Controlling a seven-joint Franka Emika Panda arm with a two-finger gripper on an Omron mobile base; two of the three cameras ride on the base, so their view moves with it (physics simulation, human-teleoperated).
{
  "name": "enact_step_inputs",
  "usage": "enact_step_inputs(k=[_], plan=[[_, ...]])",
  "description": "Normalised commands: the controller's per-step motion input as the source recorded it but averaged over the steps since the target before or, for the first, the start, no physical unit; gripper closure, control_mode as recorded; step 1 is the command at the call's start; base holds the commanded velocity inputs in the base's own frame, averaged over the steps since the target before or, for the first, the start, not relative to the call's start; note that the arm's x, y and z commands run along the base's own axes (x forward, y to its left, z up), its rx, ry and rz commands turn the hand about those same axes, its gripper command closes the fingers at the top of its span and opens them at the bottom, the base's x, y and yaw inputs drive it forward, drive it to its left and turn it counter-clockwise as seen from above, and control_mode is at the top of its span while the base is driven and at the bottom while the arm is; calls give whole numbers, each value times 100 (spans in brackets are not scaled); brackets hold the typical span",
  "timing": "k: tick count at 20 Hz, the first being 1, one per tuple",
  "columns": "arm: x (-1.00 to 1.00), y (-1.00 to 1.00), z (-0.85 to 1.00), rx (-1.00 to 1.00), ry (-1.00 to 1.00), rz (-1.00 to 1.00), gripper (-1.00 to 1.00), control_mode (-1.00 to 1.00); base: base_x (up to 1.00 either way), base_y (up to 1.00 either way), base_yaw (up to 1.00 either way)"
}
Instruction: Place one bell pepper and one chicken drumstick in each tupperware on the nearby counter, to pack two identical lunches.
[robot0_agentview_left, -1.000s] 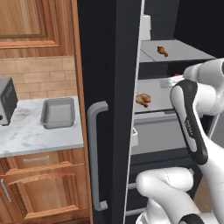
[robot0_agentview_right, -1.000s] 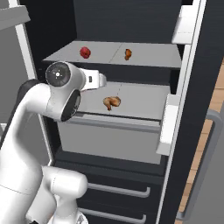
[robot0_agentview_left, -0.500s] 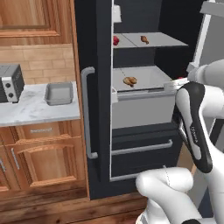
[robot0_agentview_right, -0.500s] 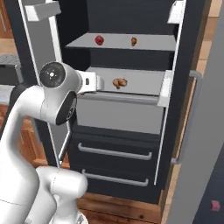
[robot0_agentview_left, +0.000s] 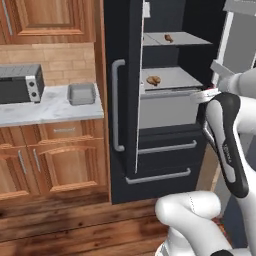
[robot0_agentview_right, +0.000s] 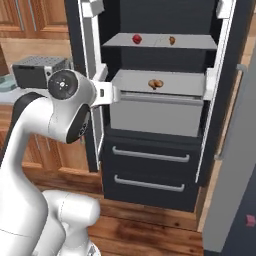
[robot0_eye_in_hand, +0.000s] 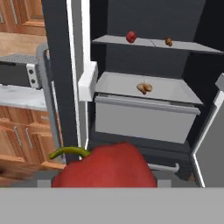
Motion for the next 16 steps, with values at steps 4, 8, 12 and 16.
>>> enact_step_inputs(k=[4,8,12,16], plan=[[0,0,0,0,0,0,100,100,0,100,-1],[0,0,0,0,0,0,100,100,0,100,-3],[0,0,0,0,0,0,100,100,2,100,-3],[0,0,0,0,0,0,100,100,23,100,-4]])
